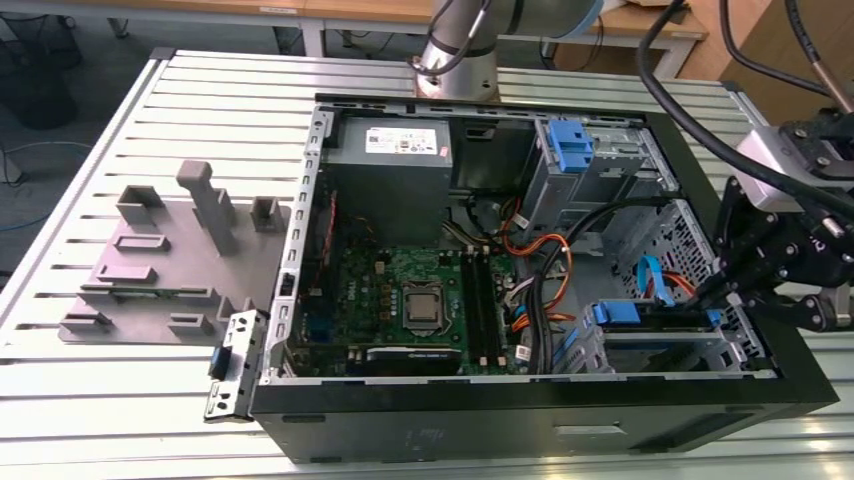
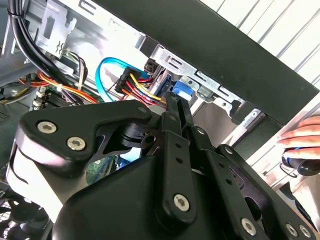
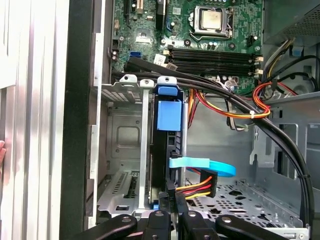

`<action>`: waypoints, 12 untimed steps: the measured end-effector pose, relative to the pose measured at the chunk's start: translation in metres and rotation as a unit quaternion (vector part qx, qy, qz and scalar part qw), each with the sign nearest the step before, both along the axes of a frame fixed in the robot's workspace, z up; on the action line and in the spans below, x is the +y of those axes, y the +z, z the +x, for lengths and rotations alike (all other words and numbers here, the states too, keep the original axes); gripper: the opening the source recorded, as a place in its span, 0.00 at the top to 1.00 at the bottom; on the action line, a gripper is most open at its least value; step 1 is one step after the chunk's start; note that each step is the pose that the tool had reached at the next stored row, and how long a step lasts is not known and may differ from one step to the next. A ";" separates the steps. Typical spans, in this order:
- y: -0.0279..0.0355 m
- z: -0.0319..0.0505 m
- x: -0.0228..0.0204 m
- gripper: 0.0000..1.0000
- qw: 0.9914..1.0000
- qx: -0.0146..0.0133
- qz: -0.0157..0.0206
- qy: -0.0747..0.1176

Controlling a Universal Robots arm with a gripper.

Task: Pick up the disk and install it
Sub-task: 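Insert the second disk wire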

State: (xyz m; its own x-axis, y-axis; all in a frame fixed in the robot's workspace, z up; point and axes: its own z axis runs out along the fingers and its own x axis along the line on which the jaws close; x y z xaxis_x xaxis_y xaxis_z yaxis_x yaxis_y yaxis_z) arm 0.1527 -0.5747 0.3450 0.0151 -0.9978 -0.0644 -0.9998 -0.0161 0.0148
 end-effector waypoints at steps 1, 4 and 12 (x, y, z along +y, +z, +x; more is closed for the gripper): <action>-0.0005 0.0000 0.0000 0.84 1.000 0.000 0.000 0.001; -0.0012 0.0000 -0.0003 0.84 1.000 0.000 0.000 0.003; -0.0024 0.0000 -0.0016 0.84 1.000 0.000 0.000 0.008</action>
